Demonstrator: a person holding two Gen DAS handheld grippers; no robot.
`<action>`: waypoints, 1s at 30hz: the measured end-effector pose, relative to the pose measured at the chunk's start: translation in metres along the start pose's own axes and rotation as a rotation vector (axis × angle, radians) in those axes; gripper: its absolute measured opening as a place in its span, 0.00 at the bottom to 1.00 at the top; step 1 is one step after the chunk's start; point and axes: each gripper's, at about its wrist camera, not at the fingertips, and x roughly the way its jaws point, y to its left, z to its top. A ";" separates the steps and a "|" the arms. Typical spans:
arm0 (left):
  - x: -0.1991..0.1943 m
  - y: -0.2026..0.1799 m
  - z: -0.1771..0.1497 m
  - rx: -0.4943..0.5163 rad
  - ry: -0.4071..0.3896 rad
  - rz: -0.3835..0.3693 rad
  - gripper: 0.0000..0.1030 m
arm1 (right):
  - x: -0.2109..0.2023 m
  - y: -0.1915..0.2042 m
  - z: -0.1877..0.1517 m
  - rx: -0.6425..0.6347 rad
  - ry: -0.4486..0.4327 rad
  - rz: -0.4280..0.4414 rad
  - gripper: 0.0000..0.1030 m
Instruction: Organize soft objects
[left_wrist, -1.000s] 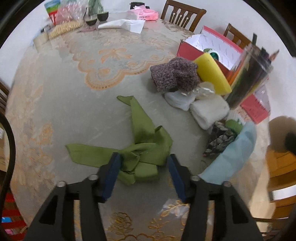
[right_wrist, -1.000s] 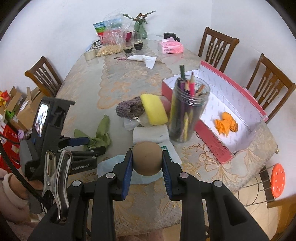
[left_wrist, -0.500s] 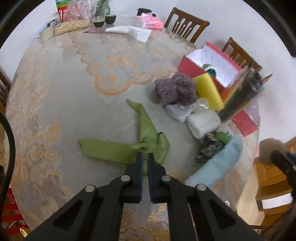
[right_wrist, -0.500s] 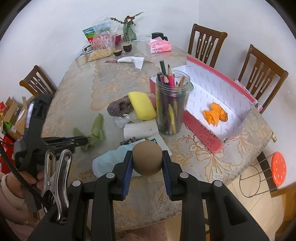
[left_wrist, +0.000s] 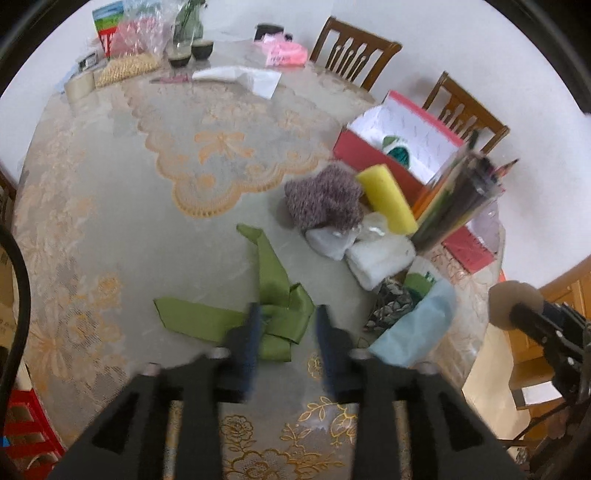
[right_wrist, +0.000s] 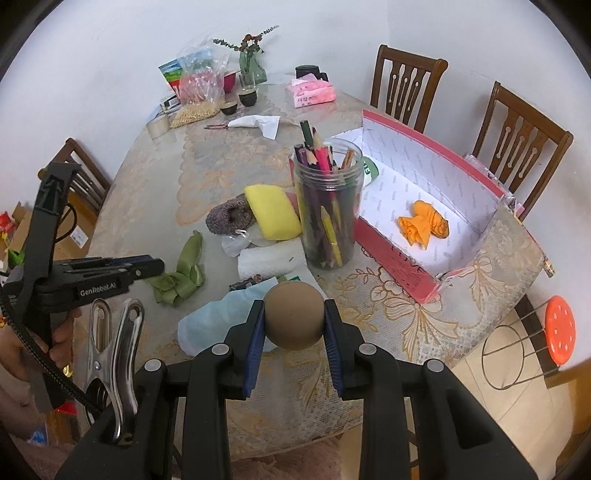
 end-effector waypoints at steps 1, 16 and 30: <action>0.004 -0.001 -0.001 -0.005 0.011 0.005 0.44 | 0.001 -0.002 0.000 0.000 0.003 0.002 0.30; 0.055 -0.018 0.000 -0.035 0.097 0.197 0.48 | 0.012 -0.043 0.016 -0.032 0.037 0.011 0.30; 0.024 0.014 0.001 -0.220 0.006 0.132 0.04 | 0.021 -0.072 0.032 -0.051 0.045 0.033 0.30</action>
